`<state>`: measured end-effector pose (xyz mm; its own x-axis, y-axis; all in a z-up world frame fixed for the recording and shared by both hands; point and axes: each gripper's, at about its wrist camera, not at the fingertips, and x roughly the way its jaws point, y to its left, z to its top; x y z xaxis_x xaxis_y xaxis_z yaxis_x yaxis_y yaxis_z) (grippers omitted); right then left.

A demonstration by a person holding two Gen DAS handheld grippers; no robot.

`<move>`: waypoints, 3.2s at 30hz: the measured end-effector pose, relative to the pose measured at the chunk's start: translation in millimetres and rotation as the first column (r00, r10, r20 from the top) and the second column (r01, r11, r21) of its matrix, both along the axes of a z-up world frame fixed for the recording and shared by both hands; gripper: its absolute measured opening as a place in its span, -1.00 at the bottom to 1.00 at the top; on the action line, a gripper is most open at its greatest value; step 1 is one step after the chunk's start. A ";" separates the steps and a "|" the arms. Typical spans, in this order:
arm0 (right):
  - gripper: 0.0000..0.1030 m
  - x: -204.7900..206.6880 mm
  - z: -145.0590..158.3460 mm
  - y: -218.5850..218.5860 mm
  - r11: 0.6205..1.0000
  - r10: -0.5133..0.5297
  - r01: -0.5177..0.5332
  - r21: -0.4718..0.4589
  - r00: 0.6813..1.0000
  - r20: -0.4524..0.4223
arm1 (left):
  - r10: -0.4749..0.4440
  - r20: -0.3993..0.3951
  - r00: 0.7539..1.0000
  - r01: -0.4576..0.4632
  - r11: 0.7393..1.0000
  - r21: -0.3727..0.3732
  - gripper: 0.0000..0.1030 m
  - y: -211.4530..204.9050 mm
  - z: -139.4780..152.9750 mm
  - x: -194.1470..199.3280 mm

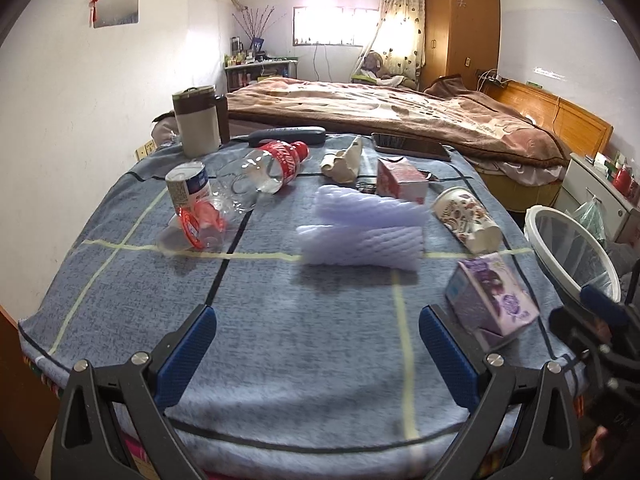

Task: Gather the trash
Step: 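Move the right tool to the purple tissue box and close on it, then lift the tissue box with the right tool while the left tool grasps the white foam nets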

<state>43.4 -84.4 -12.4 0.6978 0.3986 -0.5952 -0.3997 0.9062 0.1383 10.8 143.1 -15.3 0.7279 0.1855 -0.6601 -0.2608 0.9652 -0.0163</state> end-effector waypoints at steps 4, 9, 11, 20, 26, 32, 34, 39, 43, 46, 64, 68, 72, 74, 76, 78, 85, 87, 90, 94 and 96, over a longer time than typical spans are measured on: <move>0.53 6.0 -8.9 16.7 0.999 0.033 -0.033 -0.008 0.998 -0.044 | -0.005 -0.003 1.000 0.005 0.999 -0.045 0.99 15.5 -2.2 6.4; 0.53 13.5 -16.0 30.6 0.997 0.027 -0.031 -0.070 0.998 -0.059 | -0.031 -0.017 0.999 0.030 0.999 -0.039 0.99 27.0 -5.0 16.3; 0.53 18.6 -20.3 35.3 0.995 0.015 -0.021 -0.093 0.998 -0.066 | -0.053 -0.021 0.998 0.052 0.998 -0.035 0.99 28.5 -5.4 21.6; 0.11 30.9 -25.1 26.2 0.994 -0.047 0.035 -0.107 0.993 -0.109 | -0.141 -0.035 0.989 0.139 0.989 -0.050 0.99 29.2 -3.1 53.8; 0.10 36.4 -23.8 24.8 0.994 -0.062 0.052 -0.097 0.994 -0.095 | -0.176 -0.057 0.983 0.173 0.983 -0.058 0.99 33.2 -8.7 75.5; 0.10 38.2 -18.7 18.0 0.995 -0.076 0.070 -0.070 0.993 -0.089 | -0.261 -0.100 0.960 0.251 0.963 -0.101 0.99 34.9 -19.4 100.5; 0.10 39.1 -17.4 16.2 0.996 -0.076 0.071 -0.061 0.993 -0.090 | -0.275 -0.116 0.954 0.261 0.957 -0.128 0.99 34.3 -23.7 105.5; 0.10 39.6 -14.3 9.1 0.994 -0.098 0.094 -0.049 0.991 -0.089 | -0.356 -0.116 0.927 0.337 0.928 -0.159 0.95 17.6 -26.6 96.9; 0.10 36.6 -10.8 1.5 0.993 -0.110 0.107 -0.044 0.991 -0.080 | -0.453 -0.095 0.887 0.427 0.880 -0.209 0.95 -1.3 -24.8 80.4; 0.10 35.8 -9.8 -3.4 0.992 -0.124 0.121 -0.042 0.989 -0.077 | -0.544 -0.090 0.834 0.516 0.827 -0.223 0.95 -18.1 -22.6 71.5; 0.10 39.1 -7.3 -22.9 0.987 -0.162 0.160 -0.028 0.984 -0.075 | -0.526 -0.116 0.843 0.516 0.850 -0.103 0.45 -37.7 -19.2 99.5; 0.10 38.5 -7.2 -28.1 0.986 -0.167 0.166 -0.022 0.983 -0.072 | -0.568 -0.098 0.817 0.552 0.820 -0.153 0.44 -43.0 -14.8 88.0; 0.10 40.1 -8.8 -31.7 0.985 -0.173 0.172 -0.013 0.982 -0.079 | -0.585 -0.091 0.806 0.568 0.807 -0.161 0.43 -49.5 -8.8 75.8; 0.10 40.8 -9.4 -32.4 0.985 -0.173 0.173 -0.010 0.981 -0.083 | -0.583 -0.079 0.808 0.568 0.808 -0.156 0.43 -52.6 -3.7 71.2; 0.11 41.5 -9.3 -32.6 0.986 -0.169 0.168 -0.009 0.982 -0.084 | -0.587 -0.059 0.808 0.574 0.805 -0.148 0.44 -54.8 2.6 67.3; 0.11 41.8 -9.5 -33.4 0.986 -0.168 0.168 -0.008 0.982 -0.085 | -0.595 -0.054 0.802 0.583 0.799 -0.144 0.44 -58.1 4.3 70.7; 0.10 41.2 -7.0 -42.1 0.984 -0.178 0.178 -0.003 0.980 -0.084 | -0.577 -0.126 0.807 0.565 0.816 -0.120 0.33 -73.3 -13.1 102.9; 0.10 40.9 -5.2 -45.3 0.983 -0.182 0.182 -0.004 0.980 -0.079 | -0.564 -0.160 0.810 0.555 0.826 -0.101 0.27 -77.6 -19.9 108.9; 0.10 42.1 -3.9 -49.6 0.982 -0.189 0.189 -0.006 0.979 -0.073 | -0.572 -0.171 0.802 0.562 0.820 -0.108 0.08 -83.3 -23.8 109.8; 0.10 44.5 -4.0 -54.1 0.980 -0.199 0.199 -0.005 0.977 -0.072 | -0.558 -0.185 0.809 0.551 0.829 -0.095 -0.27 -87.2 -25.3 109.5; 0.10 44.4 -4.3 -56.0 0.979 -0.203 0.203 -0.002 0.977 -0.072 | -0.555 -0.175 0.813 0.548 0.832 -0.093 -0.41 -87.8 -22.0 107.7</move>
<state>87.8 -140.4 -16.6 0.7203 0.2565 -0.6445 -0.1964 0.9665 0.1651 118.5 55.3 -37.3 0.5635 -0.2361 -0.7917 0.3132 0.9478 -0.0597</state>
